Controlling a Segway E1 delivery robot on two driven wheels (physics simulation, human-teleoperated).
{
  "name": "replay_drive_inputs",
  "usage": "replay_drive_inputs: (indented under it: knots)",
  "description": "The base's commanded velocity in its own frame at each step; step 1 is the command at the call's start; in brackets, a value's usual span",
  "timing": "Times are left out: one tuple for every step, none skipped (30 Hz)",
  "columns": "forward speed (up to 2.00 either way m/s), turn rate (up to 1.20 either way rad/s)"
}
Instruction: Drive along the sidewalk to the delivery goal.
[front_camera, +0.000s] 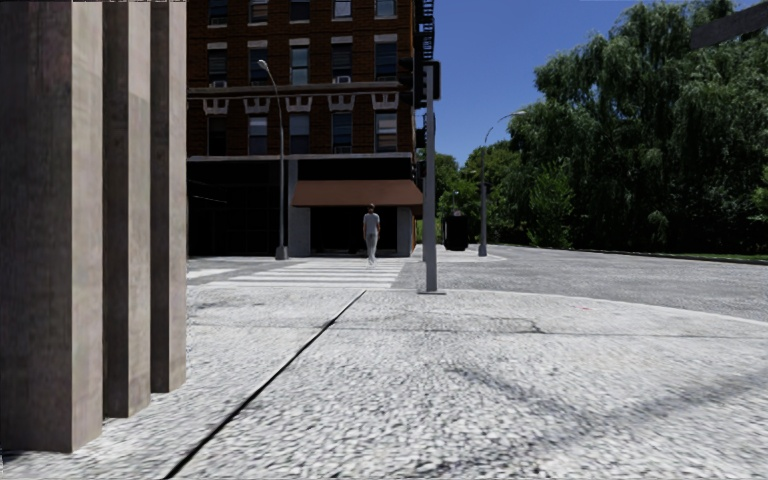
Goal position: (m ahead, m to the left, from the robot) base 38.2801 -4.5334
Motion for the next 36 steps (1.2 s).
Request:
replay_drive_inputs:
  knots:
    - [2.00, 0.00]
    - [2.00, 0.00]
    - [2.00, 0.00]
    - [2.00, 0.00]
    - [2.00, 0.02]
    - [2.00, 0.08]
    - [2.00, 0.11]
    - [2.00, 0.15]
    - [2.00, 0.15]
    - [2.00, 0.20]
    - [2.00, 0.26]
    - [2.00, 0.28]
    - [2.00, 0.28]
    - [2.00, 0.29]
    - [2.00, 0.29]
    - [2.00, 0.29]
    - [2.00, 0.29]
    - [2.00, 0.29]
    - [2.00, 0.29]
    - [2.00, 0.29]
    - [2.00, 0.29]
    - [2.00, 0.29]
    - [2.00, 0.29]
    - [2.00, 0.29]
    - [2.00, 0.29]
    - [2.00, 0.29]
    - [2.00, 0.29]
    - [2.00, 0.29]
    - [2.00, 0.29]
    - [2.00, 0.29]
    - [2.00, 0.29]
    - [2.00, 0.29]
    - [2.00, 0.29]
    - [2.00, 0.29]
    - [2.00, 0.29]
    - [2.00, 0.29]
